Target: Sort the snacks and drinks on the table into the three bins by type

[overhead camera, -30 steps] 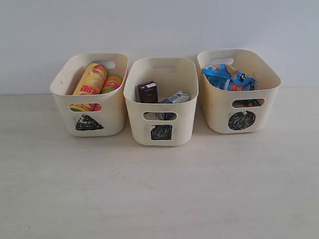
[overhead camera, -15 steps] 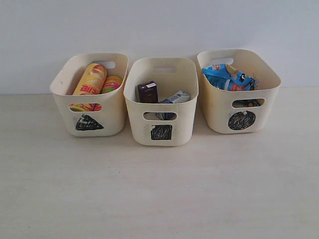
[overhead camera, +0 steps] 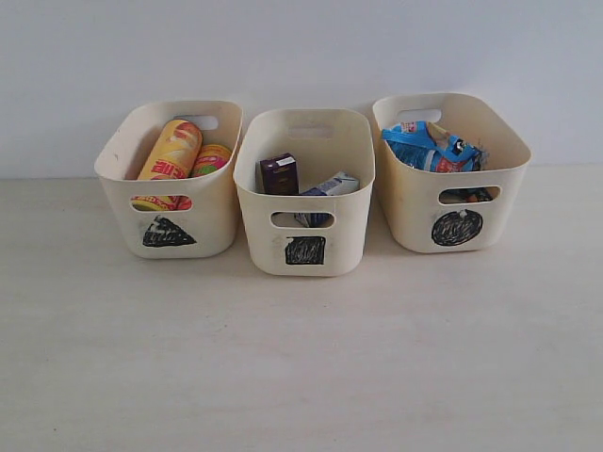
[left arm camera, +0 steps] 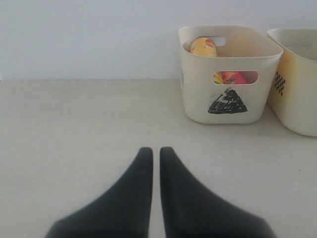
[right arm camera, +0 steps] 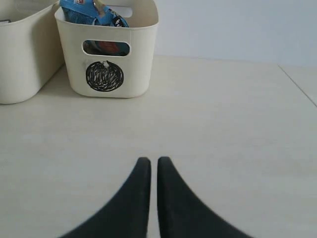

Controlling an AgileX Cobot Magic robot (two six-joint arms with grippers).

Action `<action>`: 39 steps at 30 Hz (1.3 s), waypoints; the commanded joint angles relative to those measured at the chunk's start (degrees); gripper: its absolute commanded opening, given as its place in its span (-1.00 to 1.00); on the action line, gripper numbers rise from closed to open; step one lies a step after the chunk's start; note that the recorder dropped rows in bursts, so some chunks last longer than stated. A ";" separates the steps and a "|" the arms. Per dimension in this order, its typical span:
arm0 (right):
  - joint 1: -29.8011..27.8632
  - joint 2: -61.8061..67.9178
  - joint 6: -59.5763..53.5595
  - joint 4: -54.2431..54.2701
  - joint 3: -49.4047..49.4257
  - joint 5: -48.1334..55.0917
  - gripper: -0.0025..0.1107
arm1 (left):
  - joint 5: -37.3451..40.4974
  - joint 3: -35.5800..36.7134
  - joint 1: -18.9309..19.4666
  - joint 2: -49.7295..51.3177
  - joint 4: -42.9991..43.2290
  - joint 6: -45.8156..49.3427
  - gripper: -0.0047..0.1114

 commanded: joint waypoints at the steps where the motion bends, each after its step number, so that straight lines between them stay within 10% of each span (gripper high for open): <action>1: -0.05 -0.29 -0.06 0.10 0.27 -0.43 -0.91 | 0.88 0.20 1.28 -0.22 -0.80 0.15 -0.84; 39: -0.05 -0.29 -0.06 0.10 0.27 -0.43 -0.91 | 1.52 0.20 2.14 -0.22 -0.92 0.15 -0.84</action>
